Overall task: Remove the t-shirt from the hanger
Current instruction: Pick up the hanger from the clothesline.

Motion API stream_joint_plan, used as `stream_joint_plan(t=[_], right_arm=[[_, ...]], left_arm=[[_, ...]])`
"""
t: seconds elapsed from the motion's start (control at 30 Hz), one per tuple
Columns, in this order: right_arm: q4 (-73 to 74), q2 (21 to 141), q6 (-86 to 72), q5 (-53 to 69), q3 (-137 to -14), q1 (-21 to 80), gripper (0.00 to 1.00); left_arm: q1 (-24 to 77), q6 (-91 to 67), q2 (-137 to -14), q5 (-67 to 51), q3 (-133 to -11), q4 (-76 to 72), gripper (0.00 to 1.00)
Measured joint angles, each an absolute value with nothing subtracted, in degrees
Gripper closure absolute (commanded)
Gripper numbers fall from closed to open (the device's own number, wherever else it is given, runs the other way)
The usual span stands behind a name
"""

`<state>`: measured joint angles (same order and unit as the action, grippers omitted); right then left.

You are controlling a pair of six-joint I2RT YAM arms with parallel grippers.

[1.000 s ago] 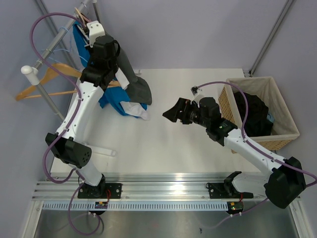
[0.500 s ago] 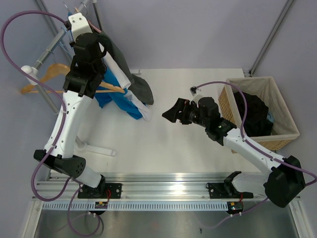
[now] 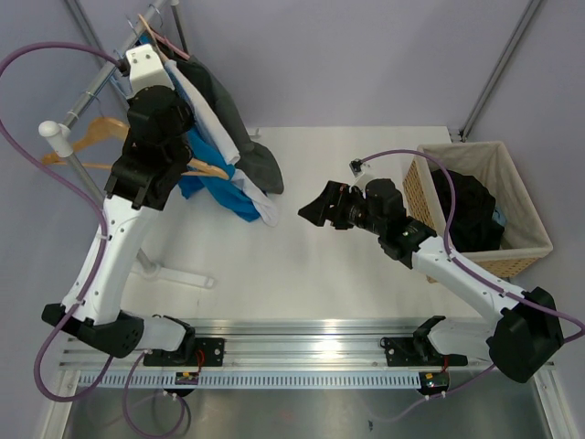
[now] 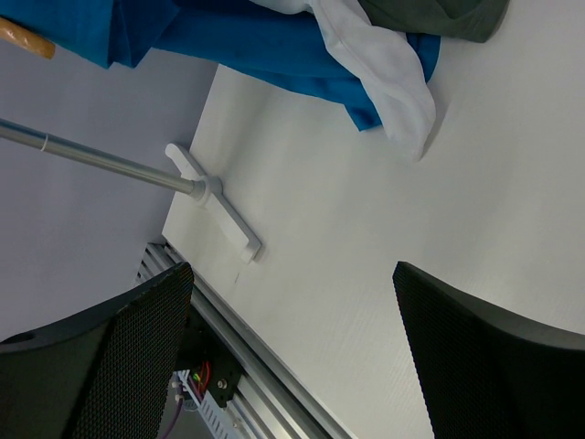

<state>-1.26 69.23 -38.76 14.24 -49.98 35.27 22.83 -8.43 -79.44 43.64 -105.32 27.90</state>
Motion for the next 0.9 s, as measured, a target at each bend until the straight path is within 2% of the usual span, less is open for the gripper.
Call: stream_joint_plan(t=[0.3,0.5,0.73,0.9], right_arm=[[-1.0,69.9,-38.7,14.4,-50.3,35.6,0.03],[-0.6,70.1,-38.6,14.5,-50.3,35.7,0.03],[-0.6,70.2,-38.6,14.6,-50.4,35.7,0.03],[-0.6,70.3,-38.3,14.6,-50.7,35.7,0.02]], left_arm=[[31.2,-6.4,-72.7,45.9,-100.7,29.0,1.00],[33.1,-7.7,-64.2,44.2,-92.6,29.1,1.00],[33.8,-12.7,-54.4,36.9,-84.1,31.2,1.00],[33.8,-17.4,-50.1,26.9,-79.9,33.1,1.00]])
